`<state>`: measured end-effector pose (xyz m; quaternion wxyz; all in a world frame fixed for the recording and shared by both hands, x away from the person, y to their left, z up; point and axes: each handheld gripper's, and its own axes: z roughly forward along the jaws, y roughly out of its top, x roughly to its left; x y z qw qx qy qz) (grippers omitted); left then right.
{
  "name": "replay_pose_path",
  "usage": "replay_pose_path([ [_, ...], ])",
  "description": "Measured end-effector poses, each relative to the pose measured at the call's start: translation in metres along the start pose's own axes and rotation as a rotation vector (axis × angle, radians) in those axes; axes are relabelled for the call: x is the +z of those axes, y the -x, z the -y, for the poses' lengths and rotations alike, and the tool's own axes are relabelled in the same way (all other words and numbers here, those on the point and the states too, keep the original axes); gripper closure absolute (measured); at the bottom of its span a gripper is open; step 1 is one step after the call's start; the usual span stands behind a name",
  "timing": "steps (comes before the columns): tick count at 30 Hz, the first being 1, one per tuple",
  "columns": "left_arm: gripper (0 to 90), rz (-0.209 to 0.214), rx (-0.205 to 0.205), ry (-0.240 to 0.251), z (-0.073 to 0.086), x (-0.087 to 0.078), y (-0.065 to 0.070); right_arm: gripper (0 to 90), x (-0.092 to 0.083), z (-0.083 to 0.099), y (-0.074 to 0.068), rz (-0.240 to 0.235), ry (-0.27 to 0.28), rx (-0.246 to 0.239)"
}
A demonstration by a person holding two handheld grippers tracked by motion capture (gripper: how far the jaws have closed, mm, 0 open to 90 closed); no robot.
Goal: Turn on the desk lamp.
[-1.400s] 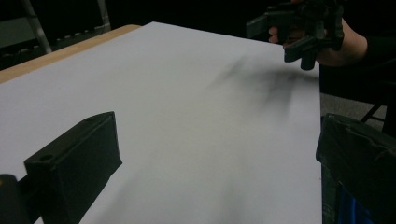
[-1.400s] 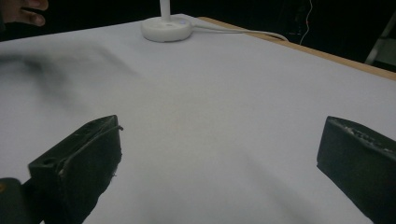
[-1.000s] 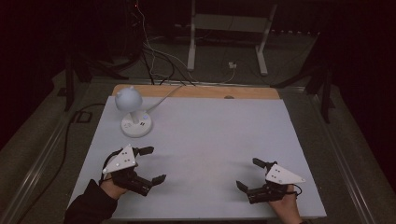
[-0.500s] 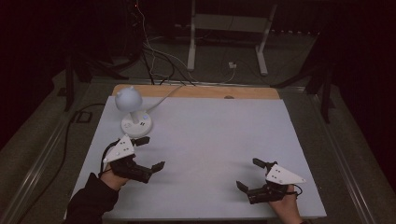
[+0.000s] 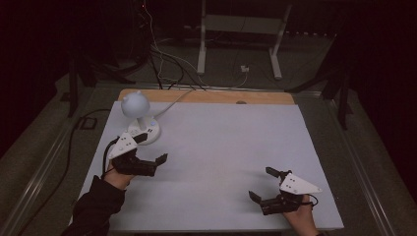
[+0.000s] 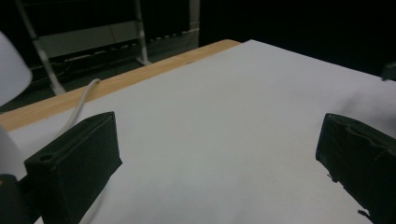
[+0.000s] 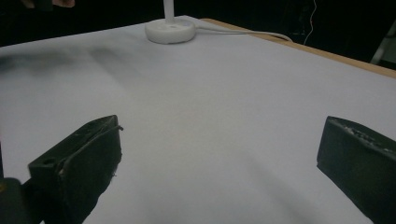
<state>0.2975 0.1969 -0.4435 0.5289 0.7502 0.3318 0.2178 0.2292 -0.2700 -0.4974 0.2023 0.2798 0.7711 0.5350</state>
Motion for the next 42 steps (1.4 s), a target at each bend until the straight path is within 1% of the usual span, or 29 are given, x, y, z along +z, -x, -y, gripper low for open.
replay_pose_path([
  [2, 0.3, -0.008, 0.0, 0.0, 0.001, 0.001, -0.002, 0.0, 0.0, 0.0, 0.0, 0.002, 0.003, 0.002],
  [3, 0.3, -0.016, -0.008, 0.002, 0.001, 0.002, -0.003, 0.0, 0.0, 0.0, 0.0, 0.001, 0.003, 0.005],
  [4, 0.3, -0.033, -0.018, -0.001, 0.002, 0.005, -0.006, 0.0, 0.0, 0.0, 0.0, 0.002, 0.002, 0.004],
  [6, 0.3, -0.037, -0.021, -0.006, 0.003, 0.006, -0.008, 0.0, -0.001, 0.0, 0.001, 0.003, 0.004, 0.001],
  [13, 0.3, -0.085, -0.052, -0.026, 0.007, 0.015, -0.017, 0.0, 0.0, 0.0, 0.001, 0.002, 0.003, 0.001],
  [15, 0.3, -0.11, -0.061, -0.03, 0.007, 0.017, -0.019, 0.0, 0.0, 0.0, 0.001, 0.002, 0.001, 0.007],
  [19, 0.3, -0.139, -0.082, -0.023, 0.008, 0.021, -0.024, 0.0, 0.0, 0.0, 0.001, 0.003, 0.0, 0.005],
  [21, 0.3, -0.169, -0.093, -0.022, 0.009, 0.023, -0.027, 0.0, 0.0, 0.0, 0.001, 0.003, 0.001, 0.006],
  [22, 0.3, -0.177, -0.101, -0.027, 0.01, 0.025, -0.028, 0.0, 0.0, 0.0, 0.001, 0.004, 0.0, 0.004],
  [23, 0.3, -0.197, -0.105, -0.034, 0.01, 0.026, -0.03, 0.0, 0.0, 0.001, 0.001, 0.004, 0.001, 0.004],
  [25, 0.3, -0.215, -0.116, -0.032, 0.011, 0.028, -0.032, 0.0, 0.0, 0.0, 0.001, 0.004, 0.001, 0.005],
  [26, 0.3, -0.24, -0.118, -0.033, 0.011, 0.029, -0.033, 0.0, 0.0, 0.0, 0.001, 0.004, 0.003, 0.008],
  [27, 0.3, -0.259, -0.131, -0.028, 0.012, 0.03, -0.037, 0.0, 0.0, 0.001, 0.001, 0.004, 0.002, 0.007],
  [28, 0.3, -0.259, -0.131, -0.028, 0.012, 0.03, -0.037, 0.0, 0.0, 0.001, 0.001, 0.004, 0.002, 0.007],
  [30, 0.3, -0.268, -0.148, -0.031, 0.013, 0.031, -0.041, 0.0, -0.001, 0.001, 0.001, 0.005, 0.003, 0.003],
  [31, 0.3, -0.278, -0.152, -0.027, 0.014, 0.031, -0.042, 0.0, -0.001, 0.001, 0.002, 0.005, 0.004, 0.007],
  [32, 0.3, -0.3, -0.159, -0.028, 0.015, 0.032, -0.045, 0.0, 0.0, 0.001, 0.002, 0.004, 0.003, 0.01],
  [33, 0.3, -0.309, -0.167, -0.025, 0.015, 0.033, -0.045, 0.0, 0.0, 0.001, 0.002, 0.004, 0.0, 0.009],
  [34, 0.3, -0.308, -0.176, -0.021, 0.016, 0.033, -0.047, 0.0, -0.001, 0.001, 0.001, 0.004, -0.001, 0.006],
  [35, 0.3, -0.308, -0.176, -0.021, 0.016, 0.033, -0.047, 0.0, -0.001, 0.001, 0.001, 0.004, -0.001, 0.006],
  [36, 0.3, -0.301, -0.186, -0.028, 0.016, 0.034, -0.048, 0.0, -0.001, 0.001, 0.002, 0.004, 0.0, 0.005],
  [37, 0.3, -0.308, -0.184, -0.042, 0.017, 0.035, -0.049, 0.0, 0.0, 0.001, 0.002, 0.004, 0.001, 0.011],
  [38, 0.3, -0.322, -0.183, -0.041, 0.017, 0.036, -0.05, 0.0, 0.0, 0.001, 0.002, 0.002, -0.001, 0.013],
  [39, 0.3, -0.321, -0.189, -0.044, 0.017, 0.037, -0.051, 0.0, 0.0, 0.001, 0.002, 0.002, -0.001, 0.013],
  [40, 0.3, -0.322, -0.195, -0.057, 0.018, 0.038, -0.051, 0.0, -0.001, 0.001, 0.002, 0.005, -0.001, 0.009],
  [42, 0.3, -0.328, -0.196, -0.053, 0.019, 0.039, -0.053, 0.0, -0.001, 0.001, 0.002, 0.004, 0.0, 0.009],
])
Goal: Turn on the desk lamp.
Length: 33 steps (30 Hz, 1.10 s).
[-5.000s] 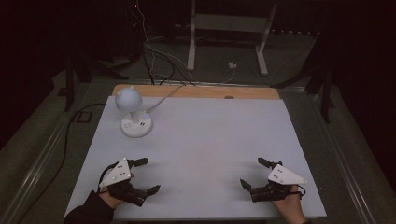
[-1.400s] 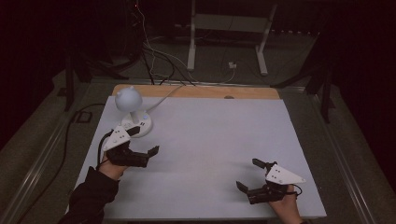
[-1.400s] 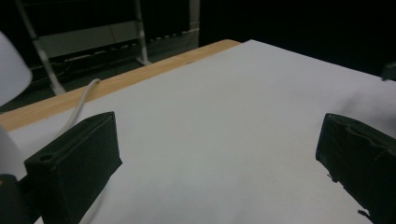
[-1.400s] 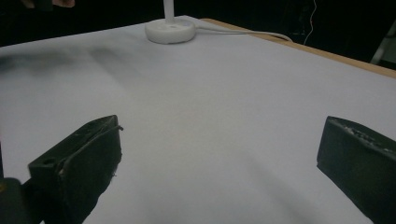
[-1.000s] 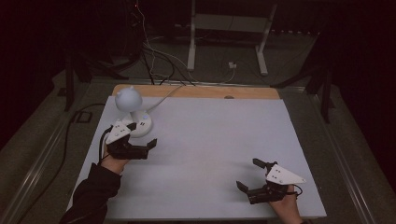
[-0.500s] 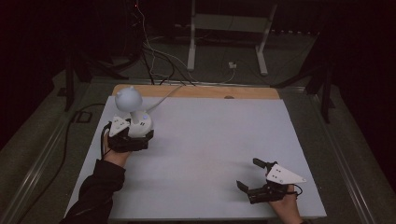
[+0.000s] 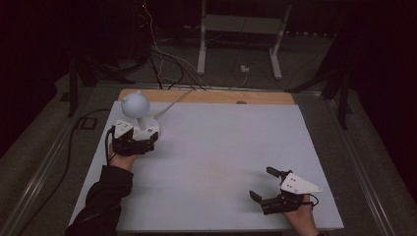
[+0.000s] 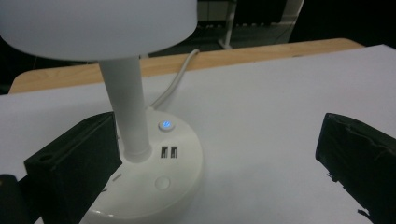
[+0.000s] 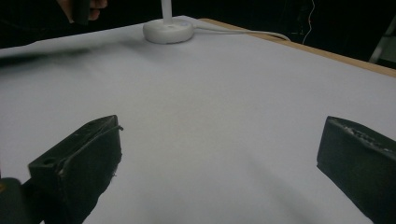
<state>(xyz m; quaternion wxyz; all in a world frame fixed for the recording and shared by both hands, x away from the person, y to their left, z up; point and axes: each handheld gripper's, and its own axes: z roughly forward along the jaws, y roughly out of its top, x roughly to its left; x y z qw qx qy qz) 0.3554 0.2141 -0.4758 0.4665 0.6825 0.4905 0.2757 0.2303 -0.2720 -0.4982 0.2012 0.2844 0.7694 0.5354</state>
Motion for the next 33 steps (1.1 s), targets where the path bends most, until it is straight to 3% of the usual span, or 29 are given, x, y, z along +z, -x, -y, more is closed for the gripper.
replay_pose_path([
  [3, 0.3, 0.007, -0.023, 0.0, 0.001, 0.003, -0.002, 0.0, 0.0, 0.0, 0.0, -0.001, -0.003, 0.002],
  [10, 0.3, -0.058, -0.028, -0.071, 0.004, 0.013, -0.004, 0.0, 0.0, 0.001, 0.0, -0.005, -0.003, 0.002],
  [14, 0.4, -0.028, -0.039, -0.099, 0.009, 0.017, -0.006, 0.0, 0.001, 0.001, 0.0, -0.008, -0.005, 0.007],
  [18, 5.5, -0.054, -0.025, -0.138, 0.012, 0.02, -0.004, 0.0, 0.0, 0.001, 0.001, -0.008, 0.001, 0.007],
  [21, 14.8, -0.087, -0.016, -0.161, 0.014, 0.022, -0.004, 0.0, 0.0, 0.001, 0.001, -0.009, -0.002, 0.009],
  [27, 24.5, -0.126, -0.007, -0.169, 0.016, 0.022, -0.004, 0.0, 0.0, 0.001, 0.0, -0.011, -0.001, 0.008],
  [33, 48.1, -0.164, -0.008, -0.159, 0.017, 0.021, -0.003, 0.0, 0.0, 0.001, 0.0, -0.013, 0.004, 0.006],
])
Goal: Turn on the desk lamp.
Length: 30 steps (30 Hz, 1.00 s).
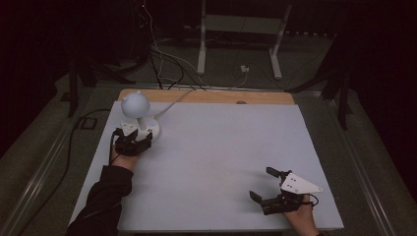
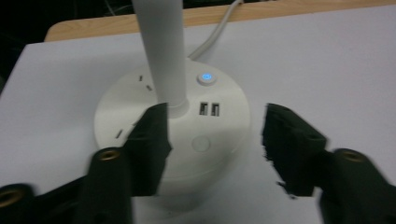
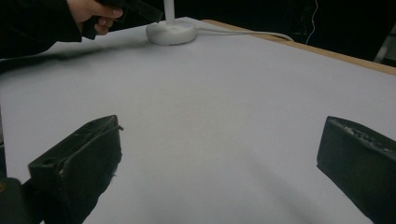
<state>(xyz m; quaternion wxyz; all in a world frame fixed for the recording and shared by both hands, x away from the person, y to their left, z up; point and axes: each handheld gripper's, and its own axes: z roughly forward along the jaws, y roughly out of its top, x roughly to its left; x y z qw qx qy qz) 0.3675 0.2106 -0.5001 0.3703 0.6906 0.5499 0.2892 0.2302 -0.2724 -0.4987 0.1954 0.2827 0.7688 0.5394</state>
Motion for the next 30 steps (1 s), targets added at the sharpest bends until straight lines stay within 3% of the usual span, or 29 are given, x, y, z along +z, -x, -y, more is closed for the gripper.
replay_pose_path([
  [3, 60.6, -0.009, -0.001, -0.002, 0.0, 0.0, 0.0, 0.0, 0.0, 0.0, 0.0, -0.001, 0.002, 0.002],
  [12, 77.1, 0.004, 0.065, 0.003, 0.001, 0.001, 0.001, 0.0, 0.001, 0.0, -0.001, -0.004, -0.004, -0.001],
  [17, 87.3, 0.013, 0.067, -0.002, 0.001, 0.003, -0.001, 0.0, 0.0, 0.0, -0.001, -0.004, -0.001, -0.002],
  [21, 90.0, 0.003, 0.06, 0.004, 0.001, 0.004, -0.004, 0.0, 0.001, 0.0, 0.0, -0.004, -0.001, 0.003],
  [30, 90.0, 0.028, 0.055, 0.01, 0.001, 0.011, -0.009, 0.0, 0.0, 0.0, -0.001, -0.004, -0.001, 0.0],
])
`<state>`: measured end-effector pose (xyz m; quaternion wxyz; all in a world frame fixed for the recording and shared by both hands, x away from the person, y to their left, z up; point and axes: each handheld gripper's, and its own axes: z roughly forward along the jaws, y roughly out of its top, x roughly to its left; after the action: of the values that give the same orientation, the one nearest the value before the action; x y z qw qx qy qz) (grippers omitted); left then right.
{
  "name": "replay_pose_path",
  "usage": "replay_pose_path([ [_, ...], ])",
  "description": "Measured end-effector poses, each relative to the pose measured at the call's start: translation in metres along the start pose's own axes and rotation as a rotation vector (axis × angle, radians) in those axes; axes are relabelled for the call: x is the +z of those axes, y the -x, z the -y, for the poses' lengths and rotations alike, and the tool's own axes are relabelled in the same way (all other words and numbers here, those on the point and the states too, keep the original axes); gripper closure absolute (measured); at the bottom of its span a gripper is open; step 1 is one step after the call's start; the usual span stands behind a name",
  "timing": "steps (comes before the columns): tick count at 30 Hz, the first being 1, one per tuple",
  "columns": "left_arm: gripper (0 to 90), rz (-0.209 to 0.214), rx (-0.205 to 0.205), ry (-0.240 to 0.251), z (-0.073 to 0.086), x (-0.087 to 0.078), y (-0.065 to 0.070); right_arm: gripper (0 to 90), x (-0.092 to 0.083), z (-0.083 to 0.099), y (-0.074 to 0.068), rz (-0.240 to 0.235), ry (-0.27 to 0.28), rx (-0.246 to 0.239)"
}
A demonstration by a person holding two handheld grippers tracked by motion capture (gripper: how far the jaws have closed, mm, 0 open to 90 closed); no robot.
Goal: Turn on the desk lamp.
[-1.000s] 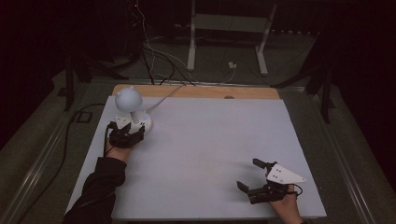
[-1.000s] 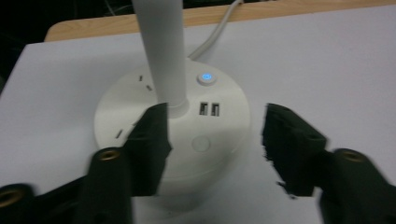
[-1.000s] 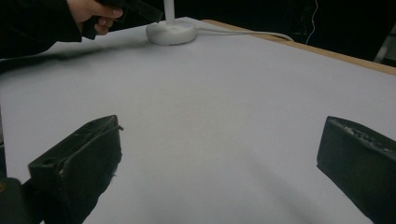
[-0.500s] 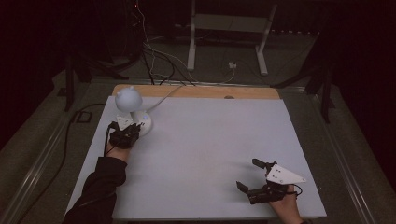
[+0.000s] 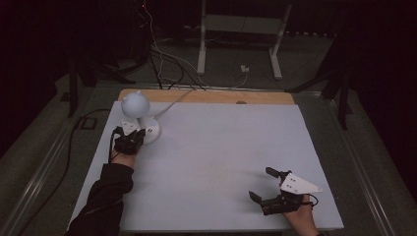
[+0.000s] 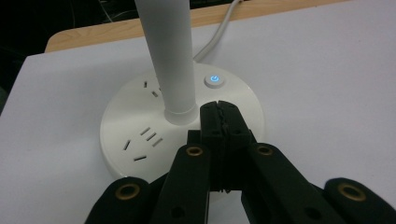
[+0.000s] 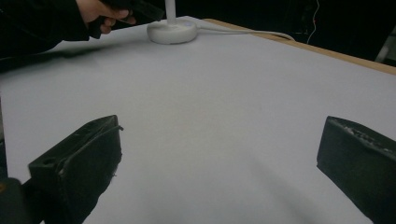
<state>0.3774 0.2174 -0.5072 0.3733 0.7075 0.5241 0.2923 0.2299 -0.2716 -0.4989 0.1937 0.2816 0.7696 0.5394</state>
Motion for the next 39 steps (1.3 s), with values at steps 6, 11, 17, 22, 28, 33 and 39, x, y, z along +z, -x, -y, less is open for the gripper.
replay_pose_path([
  [6, 90.0, -0.001, 0.015, -0.01, 0.002, 0.006, -0.001, 0.0, 0.0, 0.0, 0.0, 0.0, -0.002, -0.003],
  [11, 90.0, -0.003, 0.014, -0.015, 0.003, 0.007, -0.002, 0.0, 0.0, 0.0, 0.0, 0.0, -0.004, 0.0],
  [17, 90.0, 0.003, 0.023, -0.019, 0.003, 0.009, -0.001, 0.0, 0.0, 0.0, 0.0, -0.002, -0.005, -0.002],
  [22, 90.0, -0.001, 0.034, -0.027, 0.004, 0.01, 0.0, 0.0, 0.0, 0.0, 0.0, -0.001, -0.004, 0.001],
  [28, 90.0, -0.004, 0.038, -0.025, 0.005, 0.01, 0.001, 0.0, 0.0, 0.0, 0.0, -0.002, -0.005, 0.0],
  [33, 90.0, -0.007, 0.034, -0.018, 0.006, 0.011, 0.0, 0.0, 0.0, 0.001, 0.0, 0.0, -0.005, 0.0],
  [39, 90.0, -0.02, 0.052, -0.017, 0.006, 0.012, 0.002, 0.0, 0.0, 0.001, 0.0, 0.001, -0.007, -0.001],
])
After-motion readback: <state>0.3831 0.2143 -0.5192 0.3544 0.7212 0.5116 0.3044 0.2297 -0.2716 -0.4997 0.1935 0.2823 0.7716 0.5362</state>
